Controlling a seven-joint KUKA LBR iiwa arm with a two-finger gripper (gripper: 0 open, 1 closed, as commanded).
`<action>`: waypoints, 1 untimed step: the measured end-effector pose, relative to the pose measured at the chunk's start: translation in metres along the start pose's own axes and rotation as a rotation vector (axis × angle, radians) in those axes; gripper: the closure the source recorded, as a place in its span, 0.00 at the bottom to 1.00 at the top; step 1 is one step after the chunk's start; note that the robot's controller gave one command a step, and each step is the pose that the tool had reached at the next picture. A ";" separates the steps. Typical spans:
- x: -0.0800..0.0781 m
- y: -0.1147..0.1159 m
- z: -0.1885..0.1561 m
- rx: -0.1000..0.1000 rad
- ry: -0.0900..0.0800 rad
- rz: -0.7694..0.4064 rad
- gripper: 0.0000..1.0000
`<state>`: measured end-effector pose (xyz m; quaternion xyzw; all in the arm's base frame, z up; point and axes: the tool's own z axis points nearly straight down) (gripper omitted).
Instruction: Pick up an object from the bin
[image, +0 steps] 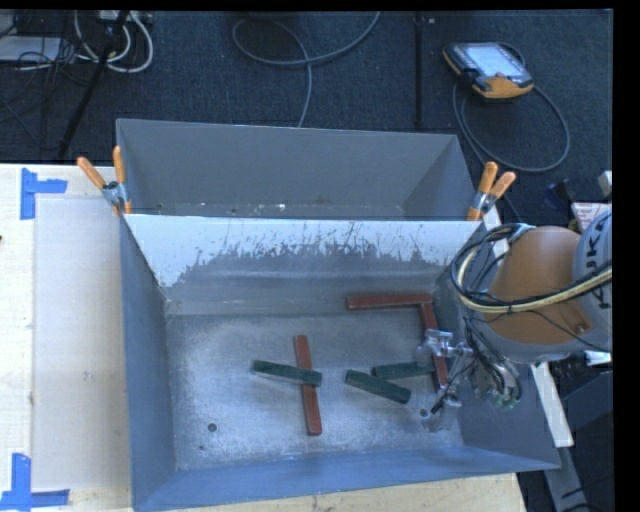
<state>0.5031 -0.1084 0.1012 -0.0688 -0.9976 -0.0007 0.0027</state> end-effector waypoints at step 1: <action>-0.049 -0.004 0.019 0.000 -0.007 0.032 0.00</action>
Offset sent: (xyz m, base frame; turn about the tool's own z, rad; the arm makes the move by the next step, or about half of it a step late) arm 0.0315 0.0139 -0.0312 -0.0911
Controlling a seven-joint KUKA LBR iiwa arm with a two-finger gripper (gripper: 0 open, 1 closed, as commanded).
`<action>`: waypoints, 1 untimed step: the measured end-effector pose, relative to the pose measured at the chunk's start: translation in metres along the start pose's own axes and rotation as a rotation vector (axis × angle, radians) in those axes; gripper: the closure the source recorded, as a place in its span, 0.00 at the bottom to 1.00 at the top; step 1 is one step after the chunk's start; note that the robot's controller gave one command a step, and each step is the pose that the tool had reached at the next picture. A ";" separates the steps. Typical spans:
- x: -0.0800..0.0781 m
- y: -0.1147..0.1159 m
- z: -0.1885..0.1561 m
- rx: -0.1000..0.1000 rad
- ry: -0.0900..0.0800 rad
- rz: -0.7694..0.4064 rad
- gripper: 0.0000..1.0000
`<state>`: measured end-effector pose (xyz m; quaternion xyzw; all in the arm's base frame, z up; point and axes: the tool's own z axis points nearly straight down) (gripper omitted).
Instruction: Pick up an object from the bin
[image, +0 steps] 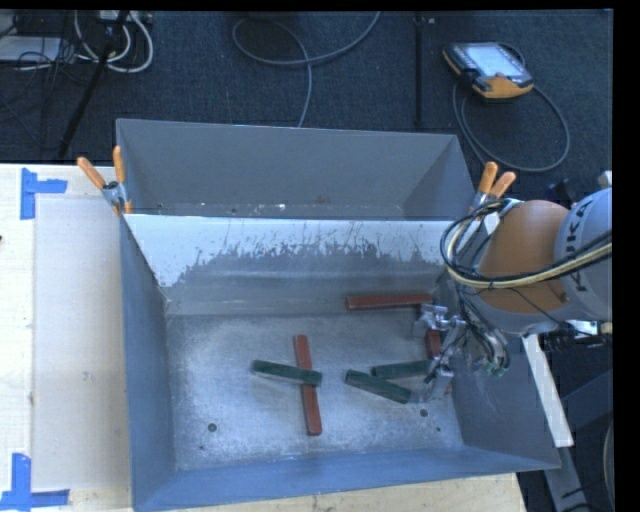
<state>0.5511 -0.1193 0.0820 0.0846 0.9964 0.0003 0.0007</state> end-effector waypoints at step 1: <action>0.021 0.022 0.013 0.000 0.003 -0.123 1.00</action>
Offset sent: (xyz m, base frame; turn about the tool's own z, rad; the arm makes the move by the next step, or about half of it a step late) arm 0.0000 0.0000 0.0000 0.0000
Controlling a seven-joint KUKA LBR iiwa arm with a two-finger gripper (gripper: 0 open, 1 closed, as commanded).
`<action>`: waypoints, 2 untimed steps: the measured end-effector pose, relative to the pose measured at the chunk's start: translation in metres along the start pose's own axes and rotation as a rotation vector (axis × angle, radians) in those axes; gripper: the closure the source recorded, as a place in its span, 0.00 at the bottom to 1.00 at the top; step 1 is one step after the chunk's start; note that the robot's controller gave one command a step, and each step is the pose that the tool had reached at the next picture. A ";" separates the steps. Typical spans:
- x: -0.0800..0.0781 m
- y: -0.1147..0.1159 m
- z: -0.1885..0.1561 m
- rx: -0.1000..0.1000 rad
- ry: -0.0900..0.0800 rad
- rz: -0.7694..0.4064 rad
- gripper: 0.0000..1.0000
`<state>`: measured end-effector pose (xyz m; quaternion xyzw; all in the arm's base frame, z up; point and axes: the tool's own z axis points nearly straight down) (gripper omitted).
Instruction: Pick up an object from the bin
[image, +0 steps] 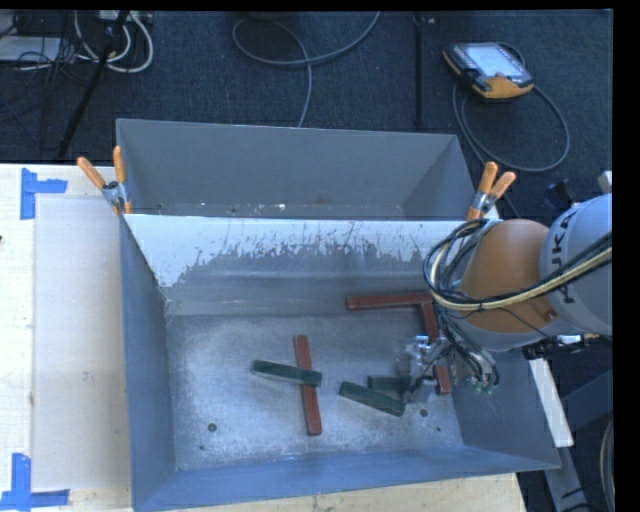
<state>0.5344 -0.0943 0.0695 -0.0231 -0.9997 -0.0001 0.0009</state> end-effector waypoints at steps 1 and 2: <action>0.000 0.000 0.000 0.000 0.000 -0.001 1.00; -0.013 0.021 0.000 0.002 -0.002 -0.059 1.00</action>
Offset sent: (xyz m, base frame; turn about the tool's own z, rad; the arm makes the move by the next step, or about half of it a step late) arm 0.0278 0.0444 0.0005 -0.1257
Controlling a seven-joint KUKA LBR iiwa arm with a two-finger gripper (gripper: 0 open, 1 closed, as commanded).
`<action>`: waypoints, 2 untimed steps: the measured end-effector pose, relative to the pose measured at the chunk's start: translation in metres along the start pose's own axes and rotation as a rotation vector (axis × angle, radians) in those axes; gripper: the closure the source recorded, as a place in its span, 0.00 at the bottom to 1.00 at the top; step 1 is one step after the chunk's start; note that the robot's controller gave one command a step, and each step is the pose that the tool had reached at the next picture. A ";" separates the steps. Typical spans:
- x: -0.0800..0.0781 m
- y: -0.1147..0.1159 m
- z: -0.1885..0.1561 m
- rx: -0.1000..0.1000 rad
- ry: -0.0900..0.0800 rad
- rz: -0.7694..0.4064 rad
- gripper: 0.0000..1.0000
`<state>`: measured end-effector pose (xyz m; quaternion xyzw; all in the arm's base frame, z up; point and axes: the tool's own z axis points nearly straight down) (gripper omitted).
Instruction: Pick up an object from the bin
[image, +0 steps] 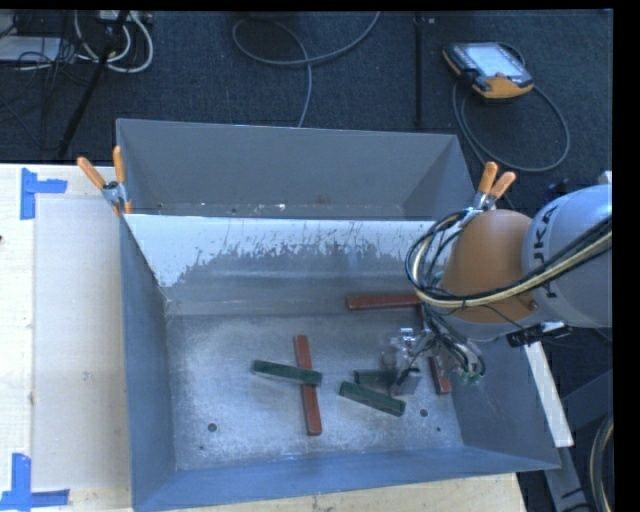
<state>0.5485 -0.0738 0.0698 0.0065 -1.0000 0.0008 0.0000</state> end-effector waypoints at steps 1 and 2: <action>-0.022 0.035 0.000 -0.001 -0.001 -0.151 1.00; -0.061 0.011 -0.189 0.000 -0.012 -0.088 1.00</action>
Offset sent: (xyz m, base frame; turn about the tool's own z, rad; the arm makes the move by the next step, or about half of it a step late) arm 0.0583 0.0117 0.1839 -0.0855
